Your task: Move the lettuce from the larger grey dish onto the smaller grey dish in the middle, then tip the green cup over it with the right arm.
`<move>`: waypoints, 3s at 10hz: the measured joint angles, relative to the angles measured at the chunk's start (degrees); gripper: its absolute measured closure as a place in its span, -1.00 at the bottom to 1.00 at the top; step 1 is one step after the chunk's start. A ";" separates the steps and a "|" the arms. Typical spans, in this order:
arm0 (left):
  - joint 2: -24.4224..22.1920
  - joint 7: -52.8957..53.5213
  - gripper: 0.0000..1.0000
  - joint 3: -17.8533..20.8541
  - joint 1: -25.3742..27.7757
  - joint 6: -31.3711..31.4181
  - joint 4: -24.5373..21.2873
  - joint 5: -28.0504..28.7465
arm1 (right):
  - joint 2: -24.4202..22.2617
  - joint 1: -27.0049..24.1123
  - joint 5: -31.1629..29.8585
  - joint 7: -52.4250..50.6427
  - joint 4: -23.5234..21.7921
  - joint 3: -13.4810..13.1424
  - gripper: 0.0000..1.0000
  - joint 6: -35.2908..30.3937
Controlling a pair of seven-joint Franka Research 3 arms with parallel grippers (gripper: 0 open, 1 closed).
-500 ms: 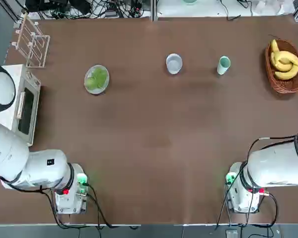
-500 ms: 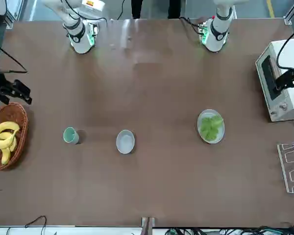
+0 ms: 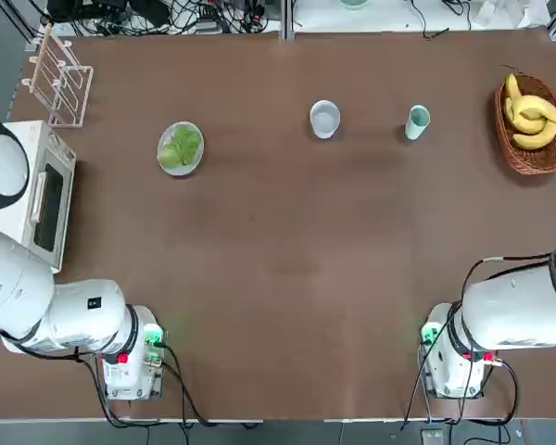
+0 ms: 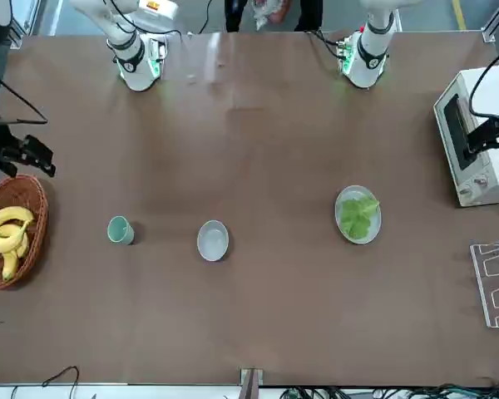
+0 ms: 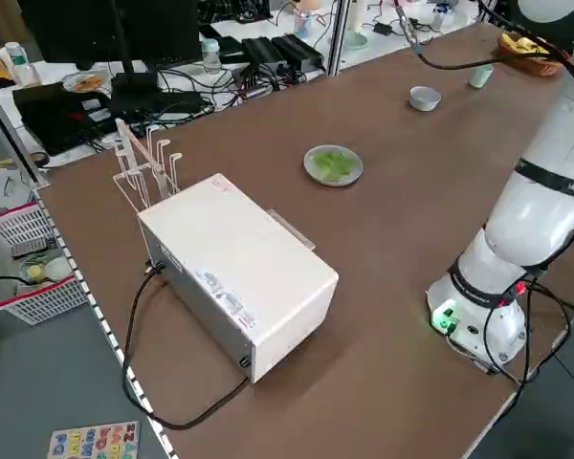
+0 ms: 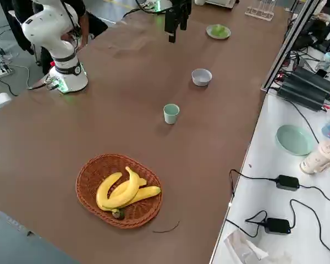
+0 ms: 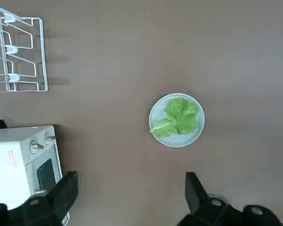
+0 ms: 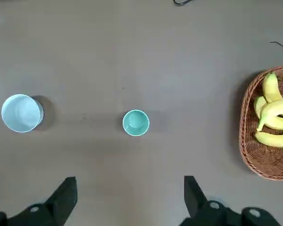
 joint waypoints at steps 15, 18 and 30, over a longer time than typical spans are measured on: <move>5.55 -32.59 -0.92 -3.28 -5.15 44.95 -45.35 -1.61 | 14.94 -25.50 45.67 -116.95 -22.82 -1.19 -1.00 12.44; 11.82 -43.11 -0.86 -3.20 -5.13 54.54 -48.44 -0.56 | 23.53 -29.03 51.30 -128.35 -23.55 -0.73 -1.00 13.30; 14.98 -54.88 0.85 -3.16 -5.36 49.42 -43.28 3.68 | 36.93 -31.09 60.01 -143.38 -21.49 7.00 -1.00 20.53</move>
